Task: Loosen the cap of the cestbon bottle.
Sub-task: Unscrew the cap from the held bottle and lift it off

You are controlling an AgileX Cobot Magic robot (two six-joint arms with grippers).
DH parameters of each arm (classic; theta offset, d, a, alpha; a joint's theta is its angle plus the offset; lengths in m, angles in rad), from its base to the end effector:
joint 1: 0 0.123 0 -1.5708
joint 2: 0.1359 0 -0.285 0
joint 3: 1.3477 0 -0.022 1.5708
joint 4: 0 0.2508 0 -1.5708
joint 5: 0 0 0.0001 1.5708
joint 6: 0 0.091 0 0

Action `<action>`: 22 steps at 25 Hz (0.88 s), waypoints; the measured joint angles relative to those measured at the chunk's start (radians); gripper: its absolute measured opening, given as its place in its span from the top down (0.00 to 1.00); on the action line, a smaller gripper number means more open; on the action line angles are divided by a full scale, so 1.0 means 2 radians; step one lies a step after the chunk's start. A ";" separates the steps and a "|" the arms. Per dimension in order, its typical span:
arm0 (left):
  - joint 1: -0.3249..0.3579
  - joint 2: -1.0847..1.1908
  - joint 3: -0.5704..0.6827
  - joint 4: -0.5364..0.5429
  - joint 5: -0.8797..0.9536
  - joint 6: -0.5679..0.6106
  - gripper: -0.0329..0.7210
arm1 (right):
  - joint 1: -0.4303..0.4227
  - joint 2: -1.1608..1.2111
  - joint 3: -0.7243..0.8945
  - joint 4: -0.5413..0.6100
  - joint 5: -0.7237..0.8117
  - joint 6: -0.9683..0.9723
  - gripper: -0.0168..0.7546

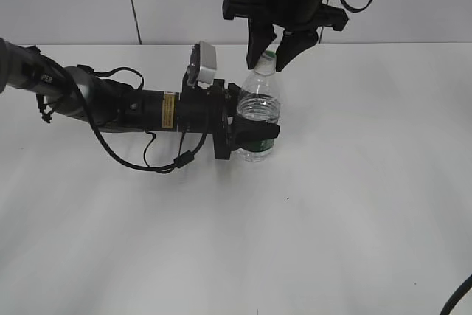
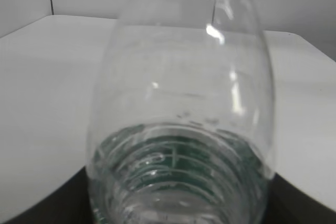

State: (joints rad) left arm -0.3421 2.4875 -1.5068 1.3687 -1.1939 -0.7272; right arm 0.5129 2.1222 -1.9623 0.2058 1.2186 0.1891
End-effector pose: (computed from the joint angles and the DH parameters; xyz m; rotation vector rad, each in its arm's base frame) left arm 0.4019 -0.2311 0.0670 1.2633 1.4021 -1.1271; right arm 0.3902 0.2398 0.2613 -0.4072 2.8915 0.4206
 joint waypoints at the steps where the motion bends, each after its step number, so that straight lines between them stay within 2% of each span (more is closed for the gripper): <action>1: 0.000 0.000 0.000 0.000 0.000 0.000 0.41 | 0.000 0.000 0.000 0.000 0.000 -0.018 0.58; 11: 0.000 0.000 0.000 0.004 -0.001 0.003 0.41 | 0.000 0.000 0.000 0.002 -0.004 -0.277 0.58; 17: 0.000 0.000 0.000 0.006 -0.001 0.002 0.41 | 0.000 0.000 0.000 0.002 -0.005 -0.339 0.59; 22: 0.000 0.000 0.000 0.007 -0.001 0.001 0.41 | 0.000 0.000 0.000 0.003 -0.005 -0.431 0.59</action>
State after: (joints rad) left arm -0.3421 2.4874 -1.5068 1.3827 -1.1961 -0.7243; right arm 0.5129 2.1222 -1.9623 0.2127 1.2092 -0.6727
